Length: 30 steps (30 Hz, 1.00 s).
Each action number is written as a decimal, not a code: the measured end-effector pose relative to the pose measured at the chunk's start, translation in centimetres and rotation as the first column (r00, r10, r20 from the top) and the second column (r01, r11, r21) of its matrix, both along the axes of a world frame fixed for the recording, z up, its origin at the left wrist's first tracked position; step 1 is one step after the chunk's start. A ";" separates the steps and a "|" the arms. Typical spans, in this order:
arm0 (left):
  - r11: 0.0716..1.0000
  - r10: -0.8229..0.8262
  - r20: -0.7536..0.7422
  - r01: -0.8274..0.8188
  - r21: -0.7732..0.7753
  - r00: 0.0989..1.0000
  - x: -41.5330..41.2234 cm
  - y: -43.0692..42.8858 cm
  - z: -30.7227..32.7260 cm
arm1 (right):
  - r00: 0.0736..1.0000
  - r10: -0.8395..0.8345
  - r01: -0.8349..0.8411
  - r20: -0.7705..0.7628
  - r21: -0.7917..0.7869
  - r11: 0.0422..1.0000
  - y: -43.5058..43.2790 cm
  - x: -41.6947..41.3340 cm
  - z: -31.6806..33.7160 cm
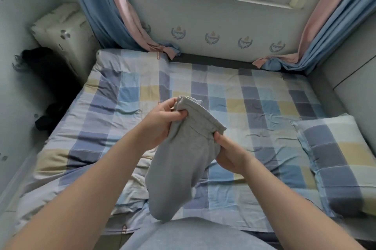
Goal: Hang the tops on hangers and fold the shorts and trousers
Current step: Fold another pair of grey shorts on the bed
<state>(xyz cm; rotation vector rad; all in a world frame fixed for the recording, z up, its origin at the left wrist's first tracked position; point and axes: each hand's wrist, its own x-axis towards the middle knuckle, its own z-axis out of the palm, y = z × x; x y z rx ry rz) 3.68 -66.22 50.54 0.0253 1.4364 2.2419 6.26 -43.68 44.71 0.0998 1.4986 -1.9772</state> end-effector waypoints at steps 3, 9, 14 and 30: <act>1.000 0.005 0.050 -0.004 -0.017 0.999 0.0 1.3 -1.0 | 0.999 -0.039 0.041 0.028 -0.077 0.996 2.5 0.2 -0.8; 0.879 0.022 0.014 -0.013 -0.476 1.000 -0.6 4.2 -4.7 | 0.975 -0.222 0.224 -0.030 0.164 0.961 9.3 -0.8 -3.5; 0.767 -0.005 -0.109 -0.067 -0.638 0.994 -3.2 8.6 -6.4 | 0.940 -0.257 0.326 -0.226 0.368 0.871 12.4 -3.9 -2.8; 0.628 -0.075 -0.307 -0.194 -0.754 0.949 -6.2 10.8 -5.2 | 0.828 -0.181 0.464 -0.530 0.468 0.752 14.7 -5.7 -0.2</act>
